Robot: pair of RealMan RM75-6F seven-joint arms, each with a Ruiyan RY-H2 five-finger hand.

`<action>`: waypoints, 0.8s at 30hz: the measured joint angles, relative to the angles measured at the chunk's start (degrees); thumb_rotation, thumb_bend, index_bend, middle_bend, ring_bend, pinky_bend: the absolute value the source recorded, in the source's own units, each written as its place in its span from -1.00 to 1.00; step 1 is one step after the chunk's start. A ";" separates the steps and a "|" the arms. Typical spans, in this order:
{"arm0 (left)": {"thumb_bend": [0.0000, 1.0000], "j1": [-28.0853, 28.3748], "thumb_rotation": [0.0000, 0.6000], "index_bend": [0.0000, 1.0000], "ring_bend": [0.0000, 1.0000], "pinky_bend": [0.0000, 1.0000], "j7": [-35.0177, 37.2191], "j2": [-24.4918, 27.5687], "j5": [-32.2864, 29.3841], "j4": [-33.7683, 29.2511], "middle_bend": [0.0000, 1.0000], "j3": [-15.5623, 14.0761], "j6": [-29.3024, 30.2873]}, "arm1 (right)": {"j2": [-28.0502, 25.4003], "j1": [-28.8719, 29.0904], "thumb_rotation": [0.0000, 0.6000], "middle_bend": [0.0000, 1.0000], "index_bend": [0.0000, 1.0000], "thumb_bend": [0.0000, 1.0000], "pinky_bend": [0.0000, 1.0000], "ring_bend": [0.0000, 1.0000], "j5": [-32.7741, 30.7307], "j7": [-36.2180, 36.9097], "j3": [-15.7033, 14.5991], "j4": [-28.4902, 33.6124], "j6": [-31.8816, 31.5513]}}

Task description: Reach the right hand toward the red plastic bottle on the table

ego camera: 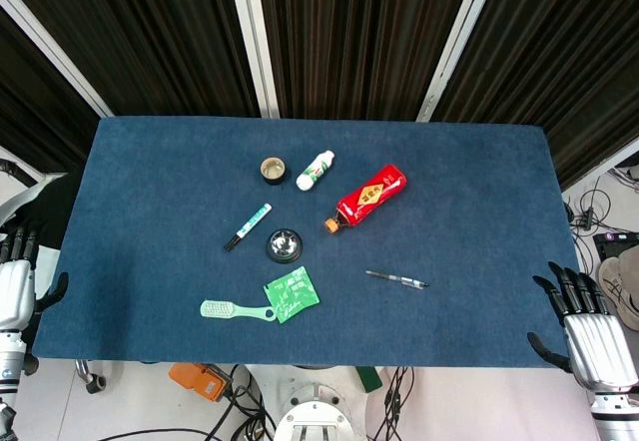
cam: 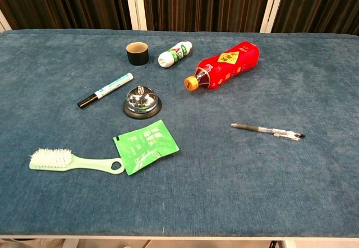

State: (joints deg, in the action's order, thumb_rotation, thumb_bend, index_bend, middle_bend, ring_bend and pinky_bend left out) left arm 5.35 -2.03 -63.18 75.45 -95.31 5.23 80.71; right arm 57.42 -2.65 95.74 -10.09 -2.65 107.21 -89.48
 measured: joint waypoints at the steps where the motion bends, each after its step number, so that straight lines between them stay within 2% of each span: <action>1: -0.31 -0.01 1.00 -0.85 -0.87 -0.74 0.00 0.01 0.05 -0.01 -1.00 0.00 0.06 | -0.02 -0.06 1.00 -0.82 -0.55 -0.20 -0.78 -0.79 0.08 0.01 -0.04 -0.07 -0.04; 12: -0.31 0.04 1.00 -0.85 -0.87 -0.74 0.08 0.07 -0.04 -0.24 -1.00 -0.10 -0.26 | 0.32 0.05 1.00 -0.82 -0.51 -0.20 -0.78 -0.79 -0.30 -0.57 0.13 -0.11 0.52; 17: -0.31 -0.15 1.00 -0.85 -0.87 -0.74 -0.16 0.11 0.01 -0.65 -1.00 -0.11 0.21 | 2.06 0.26 1.00 -0.82 -0.48 -0.20 -0.78 -0.79 -1.67 -2.19 1.11 -0.25 0.65; 24: -0.31 -0.42 1.00 -0.85 -0.87 -0.74 -0.15 0.15 -0.40 -1.11 -1.00 -0.05 0.46 | 4.71 1.85 1.00 -0.82 -0.32 -0.20 -0.80 -0.79 -5.39 -3.35 2.89 -1.34 3.30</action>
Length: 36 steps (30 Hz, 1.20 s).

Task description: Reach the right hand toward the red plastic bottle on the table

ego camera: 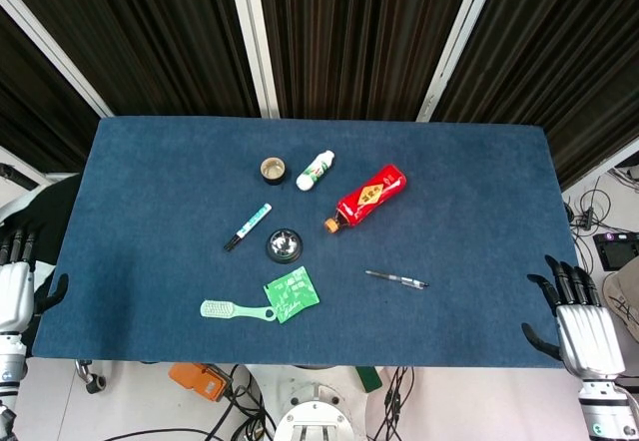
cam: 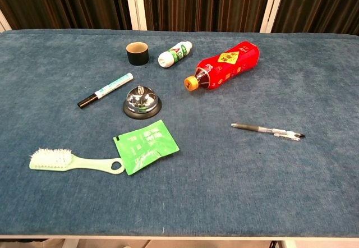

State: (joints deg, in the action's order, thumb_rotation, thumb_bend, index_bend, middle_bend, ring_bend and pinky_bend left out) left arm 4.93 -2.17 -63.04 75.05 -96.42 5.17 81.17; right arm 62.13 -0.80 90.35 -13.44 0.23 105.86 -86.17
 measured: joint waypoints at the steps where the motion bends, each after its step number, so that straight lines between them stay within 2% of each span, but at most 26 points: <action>1: -0.31 0.01 1.00 -0.85 -0.87 -0.74 0.12 -0.01 0.04 -0.03 -1.00 0.01 -0.01 | 0.27 0.66 1.00 -0.82 -0.31 -0.20 -0.80 -0.79 -0.89 0.09 0.36 -0.12 1.28; 7: -0.31 -0.09 1.00 -0.85 -0.87 -0.74 0.41 0.06 0.53 -0.04 -1.00 -0.20 0.12 | 2.12 6.80 1.00 -0.82 -0.17 -0.20 -0.81 -0.79 -7.84 -0.71 3.81 -0.39 10.60; 14: -0.31 -0.12 1.00 -0.85 -0.87 -0.74 0.49 0.31 -0.04 -0.42 -1.00 -0.15 -0.27 | 8.44 14.67 1.00 -0.82 -0.07 -0.20 -0.81 -0.79 -15.29 -8.43 6.95 -0.96 18.54; 25: -0.31 -0.06 1.00 -0.85 -0.87 -0.74 0.95 0.49 -0.26 -0.47 -1.00 -0.05 -0.57 | 22.75 21.23 1.00 -0.82 0.07 -0.20 -0.79 -0.79 -18.94 -16.38 6.76 -8.15 22.79; 31: -0.31 -0.04 1.00 -0.85 -0.87 -0.74 1.01 0.53 -0.15 -0.45 -1.00 -0.11 -0.64 | 27.08 23.36 1.00 -0.82 0.11 -0.18 -0.78 -0.79 -22.14 -17.62 7.08 -12.76 23.85; 36: -0.31 0.01 1.00 -0.85 -0.87 -0.74 0.95 0.56 -0.27 -0.47 -1.00 -0.14 -0.82 | 28.64 24.85 1.00 -0.82 0.11 -0.12 -0.78 -0.79 -24.68 -17.95 7.65 -14.66 24.86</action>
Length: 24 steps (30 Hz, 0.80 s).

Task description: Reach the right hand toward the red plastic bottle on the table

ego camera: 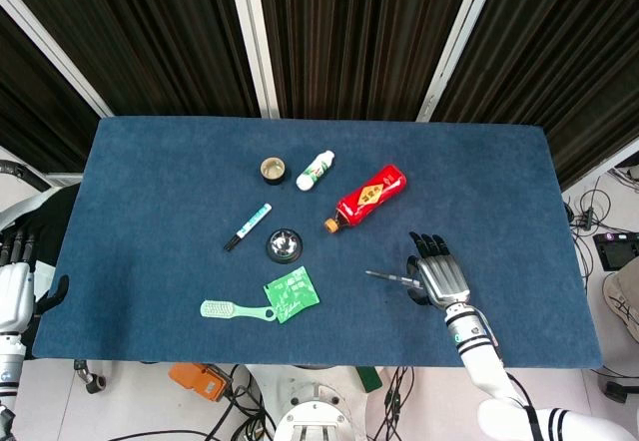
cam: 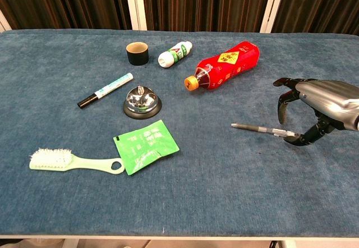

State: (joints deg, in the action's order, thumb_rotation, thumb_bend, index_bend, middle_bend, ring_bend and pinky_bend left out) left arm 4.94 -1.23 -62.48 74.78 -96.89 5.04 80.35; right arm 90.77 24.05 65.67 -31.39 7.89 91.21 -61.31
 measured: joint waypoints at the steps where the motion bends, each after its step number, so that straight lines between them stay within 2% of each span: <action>1: -0.31 0.01 1.00 -0.85 -0.87 -0.74 -0.04 0.01 -0.01 0.00 -1.00 -0.01 -0.03 | 0.25 0.33 1.00 -0.82 0.11 -0.12 -0.78 -0.79 -0.53 -0.07 0.14 -0.26 0.18; 12: -0.31 0.09 1.00 -0.85 -0.87 -0.74 -0.29 0.02 0.02 0.07 -1.00 -0.11 -0.19 | 1.90 2.76 1.00 -0.82 0.14 -0.01 -0.77 -0.79 -3.13 -0.61 0.56 -1.78 0.73; 24: -0.31 0.27 1.00 -0.85 -0.87 -0.74 -0.62 -0.02 0.27 0.20 -1.00 -0.28 -0.43 | 3.26 4.78 1.00 -0.82 0.15 0.00 -0.77 -0.79 -4.70 -2.07 0.19 -2.22 0.67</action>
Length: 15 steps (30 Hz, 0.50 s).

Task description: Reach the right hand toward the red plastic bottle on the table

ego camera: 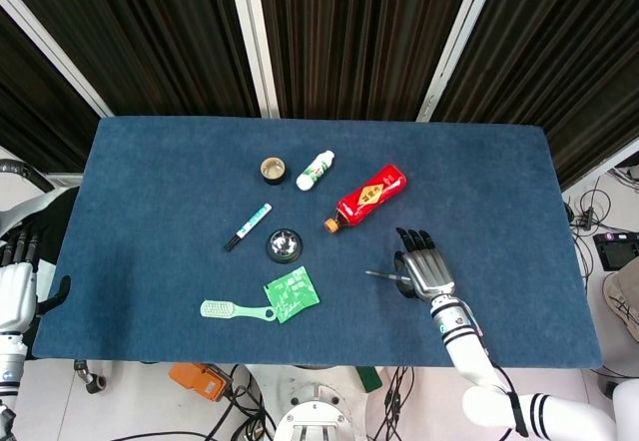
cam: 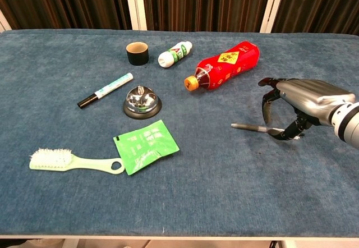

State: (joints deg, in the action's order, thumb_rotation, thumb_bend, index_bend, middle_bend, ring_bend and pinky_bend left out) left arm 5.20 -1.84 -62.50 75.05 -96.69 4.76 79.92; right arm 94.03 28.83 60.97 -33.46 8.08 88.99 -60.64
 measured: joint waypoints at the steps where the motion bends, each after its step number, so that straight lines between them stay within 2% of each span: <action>1: -0.31 0.00 1.00 -0.85 -0.87 -0.74 0.00 0.00 0.01 0.00 -1.00 0.00 0.00 | 0.17 0.19 1.00 -0.82 0.15 0.00 -0.77 -0.79 -0.25 -0.22 -0.04 -0.11 0.00; 15: -0.31 0.03 1.00 -0.85 -0.87 -0.74 0.00 0.04 0.08 -0.06 -1.00 -0.06 0.00 | 1.28 1.86 1.00 -0.82 0.18 0.09 -0.77 -0.79 -2.37 -1.62 -0.66 -1.03 -0.11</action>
State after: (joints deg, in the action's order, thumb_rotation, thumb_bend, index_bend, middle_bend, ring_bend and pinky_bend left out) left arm 5.23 -1.85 -62.46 75.13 -96.75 4.70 79.92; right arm 95.31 30.69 58.60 -35.09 7.42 87.96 -60.75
